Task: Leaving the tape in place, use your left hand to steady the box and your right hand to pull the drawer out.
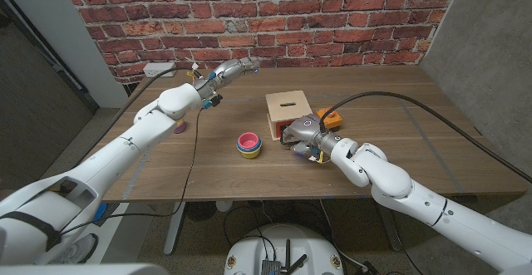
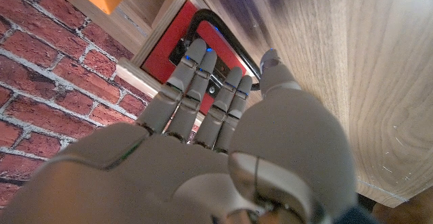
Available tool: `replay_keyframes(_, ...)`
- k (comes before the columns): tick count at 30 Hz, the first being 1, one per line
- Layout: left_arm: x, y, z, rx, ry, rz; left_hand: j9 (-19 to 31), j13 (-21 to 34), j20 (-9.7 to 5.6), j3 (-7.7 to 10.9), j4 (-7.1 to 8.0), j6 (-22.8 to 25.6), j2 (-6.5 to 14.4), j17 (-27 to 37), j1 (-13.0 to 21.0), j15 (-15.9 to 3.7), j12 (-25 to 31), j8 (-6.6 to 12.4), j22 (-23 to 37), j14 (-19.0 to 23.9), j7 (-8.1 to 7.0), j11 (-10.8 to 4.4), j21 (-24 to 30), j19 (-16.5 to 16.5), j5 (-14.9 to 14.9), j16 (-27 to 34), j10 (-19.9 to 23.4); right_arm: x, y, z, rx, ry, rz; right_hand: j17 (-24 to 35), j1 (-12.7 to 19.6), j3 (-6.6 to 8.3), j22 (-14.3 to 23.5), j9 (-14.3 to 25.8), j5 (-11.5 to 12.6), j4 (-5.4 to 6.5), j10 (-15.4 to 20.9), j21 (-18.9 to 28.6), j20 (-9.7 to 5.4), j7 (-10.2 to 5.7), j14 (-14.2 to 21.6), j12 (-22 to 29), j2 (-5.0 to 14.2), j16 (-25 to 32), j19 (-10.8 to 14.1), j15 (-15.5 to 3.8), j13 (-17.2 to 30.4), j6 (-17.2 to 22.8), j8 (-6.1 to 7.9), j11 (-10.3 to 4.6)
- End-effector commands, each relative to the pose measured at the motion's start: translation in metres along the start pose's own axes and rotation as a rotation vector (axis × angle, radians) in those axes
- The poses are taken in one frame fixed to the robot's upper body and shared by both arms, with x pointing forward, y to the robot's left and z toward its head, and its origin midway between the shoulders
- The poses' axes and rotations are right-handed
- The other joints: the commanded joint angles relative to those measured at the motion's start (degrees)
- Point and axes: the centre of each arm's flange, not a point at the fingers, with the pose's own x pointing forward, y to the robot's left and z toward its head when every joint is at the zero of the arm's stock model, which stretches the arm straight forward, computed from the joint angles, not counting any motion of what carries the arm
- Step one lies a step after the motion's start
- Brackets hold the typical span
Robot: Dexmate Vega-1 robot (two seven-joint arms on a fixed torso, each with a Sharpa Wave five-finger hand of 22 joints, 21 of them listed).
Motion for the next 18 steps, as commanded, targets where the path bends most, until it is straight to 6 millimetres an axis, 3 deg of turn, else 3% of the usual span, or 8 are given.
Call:
replay_keyframes(1, 0.0049, -0.001, -0.0012, -0.003, 0.004, -0.01, 0.32, 0.18, -3.63, 0.45, 0.06, 0.55, 1.81, 0.17, -0.58, -0.13, 0.13, 0.22, 0.16, 0.57, 0.17, -0.03, 0.51, 0.6, -0.04, 0.1, 0.6, -0.0008, 0.0027, 0.0001, -0.002, 0.014, -0.01, 0.0, 0.48, 0.16, 0.17, 0.16, 0.23, 0.38, 0.81, -0.66, -4.0, 0.0, 0.81, -0.21, -0.31, -0.46, -1.84, -9.07, 0.37, 0.65, 0.18, -0.01)
replay_keyframes(9, 0.0085, -0.002, -0.0025, -0.006, 0.01, -0.017, 0.32, 0.18, -3.64, 0.66, -0.02, 0.66, 1.81, 0.17, -0.66, -0.1, 0.13, 0.21, 0.16, 0.86, 0.23, -0.09, 0.46, 0.65, -0.05, 0.14, 0.79, -0.0034, 0.0026, 0.0023, 0.005, 0.016, -0.012, -0.05, 0.4, 0.06, 0.28, 0.15, 0.23, 0.51, 1.22, -1.52, -2.71, -0.37, 1.11, -0.56, -0.4, -0.91, -4.23, -9.03, 0.31, 1.21, 0.29, -0.04)
replay_keyframes(12, 0.0094, -0.0021, -0.003, -0.008, 0.011, -0.017, 0.32, 0.18, -3.64, 0.76, -0.06, 0.74, 1.8, 0.17, -0.69, -0.09, 0.12, 0.23, 0.16, 1.03, 0.31, -0.05, 0.44, 0.65, -0.06, 0.16, 0.86, -0.0045, 0.0028, 0.0038, 0.005, 0.018, -0.013, 0.01, 0.51, -0.01, 0.28, 0.15, 0.24, 0.47, 1.57, -2.27, -1.65, -0.4, 1.28, -0.68, -0.47, -1.03, -6.18, -9.03, 0.3, 1.42, 0.3, -0.09)
replay_keyframes(18, 0.0117, -0.002, -0.0038, -0.009, 0.013, -0.021, 0.32, 0.18, -3.69, 0.89, -0.11, 0.73, 1.78, 0.17, -0.76, -0.15, 0.14, 0.19, 0.16, 1.25, 0.3, -0.02, 0.39, 0.63, -0.07, 0.18, 1.04, -0.0055, 0.0044, 0.0063, 0.007, 0.029, -0.013, -0.01, 0.43, -0.16, 0.21, 0.15, 0.27, 0.52, 1.64, -3.19, -1.13, -0.34, 1.22, -1.12, -0.69, -1.4, -8.39, -8.93, 0.12, 1.5, 0.24, -0.09)
